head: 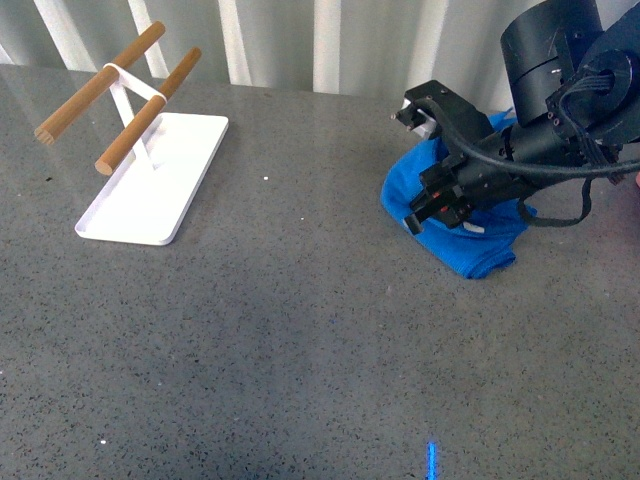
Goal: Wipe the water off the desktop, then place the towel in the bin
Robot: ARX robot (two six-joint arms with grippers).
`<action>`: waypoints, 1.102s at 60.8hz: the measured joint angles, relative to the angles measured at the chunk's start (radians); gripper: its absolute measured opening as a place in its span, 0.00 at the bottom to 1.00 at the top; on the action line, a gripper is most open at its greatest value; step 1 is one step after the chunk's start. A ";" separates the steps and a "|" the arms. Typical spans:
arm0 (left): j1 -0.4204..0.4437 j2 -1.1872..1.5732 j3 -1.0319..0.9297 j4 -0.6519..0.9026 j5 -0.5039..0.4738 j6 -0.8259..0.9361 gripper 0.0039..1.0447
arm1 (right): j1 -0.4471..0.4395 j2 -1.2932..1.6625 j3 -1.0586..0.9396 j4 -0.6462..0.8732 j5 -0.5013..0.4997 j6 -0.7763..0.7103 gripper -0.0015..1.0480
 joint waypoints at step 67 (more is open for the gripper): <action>0.000 0.000 0.000 0.000 0.000 0.000 0.94 | -0.311 -0.389 -0.162 -0.137 0.015 -0.240 0.04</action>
